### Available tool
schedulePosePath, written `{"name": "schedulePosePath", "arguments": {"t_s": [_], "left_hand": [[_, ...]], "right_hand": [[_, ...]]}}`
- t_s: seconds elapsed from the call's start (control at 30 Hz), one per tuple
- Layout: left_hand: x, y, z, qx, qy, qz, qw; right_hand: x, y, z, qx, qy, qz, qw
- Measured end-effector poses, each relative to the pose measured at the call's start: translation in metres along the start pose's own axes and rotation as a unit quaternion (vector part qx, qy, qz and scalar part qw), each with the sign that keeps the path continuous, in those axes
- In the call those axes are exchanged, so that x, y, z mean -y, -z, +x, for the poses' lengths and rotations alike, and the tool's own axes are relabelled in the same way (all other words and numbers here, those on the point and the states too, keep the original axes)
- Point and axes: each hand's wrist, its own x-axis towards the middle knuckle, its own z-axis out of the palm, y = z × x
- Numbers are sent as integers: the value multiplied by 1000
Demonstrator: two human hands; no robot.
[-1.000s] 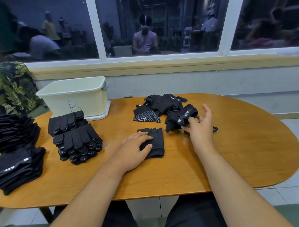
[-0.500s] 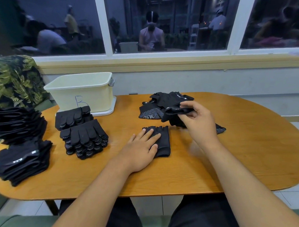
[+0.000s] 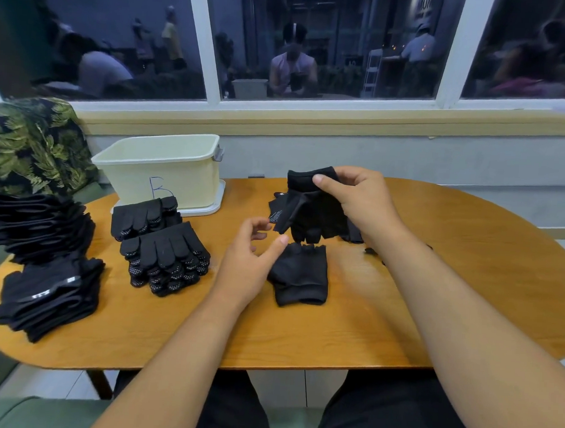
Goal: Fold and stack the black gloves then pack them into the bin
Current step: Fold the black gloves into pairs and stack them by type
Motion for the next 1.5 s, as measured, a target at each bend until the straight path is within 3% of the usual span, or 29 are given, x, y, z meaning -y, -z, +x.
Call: {"name": "schedulePosePath", "arguments": {"t_s": [0.1, 0.27, 0.5, 0.67, 0.87, 1.03, 1.27, 1.5], "left_hand": [[-8, -1, -4, 4, -26, 12, 1000], [-2, 2, 2, -80, -55, 15, 995], [0, 6, 9, -73, 14, -76, 994], [7, 9, 10, -102, 50, 3, 993], [19, 5, -6, -3, 53, 113, 992], [25, 7, -6, 10, 72, 146, 987], [26, 6, -5, 68, 42, 239, 968], [22, 5, -6, 71, 35, 262, 962]], "right_hand": [[0, -9, -3, 30, -19, 36, 999], [-10, -14, -1, 49, -20, 30, 998], [-21, -23, 9, 25, -25, 58, 998], [-22, -22, 7, 13, 4, 66, 998], [-62, -20, -39, 95, -22, 29, 995], [-64, -13, -57, 116, -5, 17, 993], [-65, -8, -81, 151, 26, -141, 978], [-67, -17, -102, 155, 75, -394, 903]]}}
